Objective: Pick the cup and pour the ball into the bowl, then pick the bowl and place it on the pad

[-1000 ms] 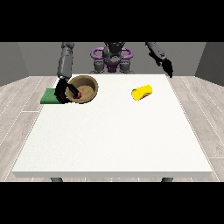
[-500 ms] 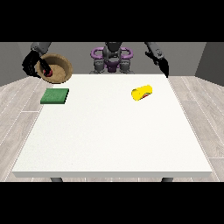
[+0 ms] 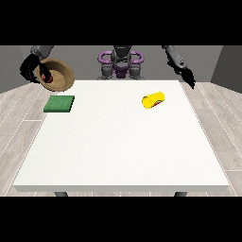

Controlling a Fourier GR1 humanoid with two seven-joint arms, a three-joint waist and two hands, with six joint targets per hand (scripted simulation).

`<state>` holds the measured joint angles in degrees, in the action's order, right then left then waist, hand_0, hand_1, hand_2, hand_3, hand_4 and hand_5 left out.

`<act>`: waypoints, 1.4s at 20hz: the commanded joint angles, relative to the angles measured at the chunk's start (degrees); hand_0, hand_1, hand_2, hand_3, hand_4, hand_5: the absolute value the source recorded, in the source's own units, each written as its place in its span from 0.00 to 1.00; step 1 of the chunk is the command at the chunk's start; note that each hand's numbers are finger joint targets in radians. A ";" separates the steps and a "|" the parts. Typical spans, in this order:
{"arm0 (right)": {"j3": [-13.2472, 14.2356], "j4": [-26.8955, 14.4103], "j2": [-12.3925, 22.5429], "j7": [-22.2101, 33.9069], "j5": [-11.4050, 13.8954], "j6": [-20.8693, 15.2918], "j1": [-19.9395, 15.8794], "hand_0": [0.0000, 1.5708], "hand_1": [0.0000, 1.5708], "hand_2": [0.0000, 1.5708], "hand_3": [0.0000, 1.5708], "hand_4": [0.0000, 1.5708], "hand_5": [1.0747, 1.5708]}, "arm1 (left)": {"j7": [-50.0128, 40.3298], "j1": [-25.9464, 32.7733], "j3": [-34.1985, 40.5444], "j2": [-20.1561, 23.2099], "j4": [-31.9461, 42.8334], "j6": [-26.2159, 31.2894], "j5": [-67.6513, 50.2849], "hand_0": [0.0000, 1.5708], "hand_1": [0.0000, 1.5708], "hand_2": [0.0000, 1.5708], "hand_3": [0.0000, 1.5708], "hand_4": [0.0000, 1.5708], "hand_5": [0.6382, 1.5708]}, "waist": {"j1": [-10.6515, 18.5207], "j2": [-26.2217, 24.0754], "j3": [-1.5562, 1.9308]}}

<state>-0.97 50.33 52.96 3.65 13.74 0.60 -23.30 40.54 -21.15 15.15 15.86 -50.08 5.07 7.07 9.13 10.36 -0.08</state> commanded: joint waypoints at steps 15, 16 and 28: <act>16.94 -21.98 -7.85 -14.33 -10.23 -4.20 -5.98 1.00 1.00 1.00 0.81 0.47 0.63 | 4.66 2.20 11.10 12.09 -4.73 11.63 -12.27 0.00 0.00 0.00 0.00 0.55 0.56 | 0.61 12.42 0.26; 18.40 -22.05 -9.16 -10.94 -12.51 -3.09 -7.74 1.00 1.00 1.00 0.80 0.40 0.61 | 5.17 1.56 9.90 10.14 -4.60 9.34 -10.86 0.00 0.00 0.00 0.00 0.55 0.57 | -0.12 12.29 0.23; 26.12 -28.93 -0.12 -9.25 -17.47 0.34 -15.61 0.00 0.00 0.31 0.02 0.00 0.45 | 1.77 4.99 11.89 11.32 -10.43 11.52 -15.27 0.00 0.00 0.00 0.00 0.56 0.62 | -1.61 13.71 0.16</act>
<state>23.84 22.55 50.91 -6.35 -2.76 -0.14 -36.57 43.43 -16.42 27.04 27.82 -59.54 16.40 -7.16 8.34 23.47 0.08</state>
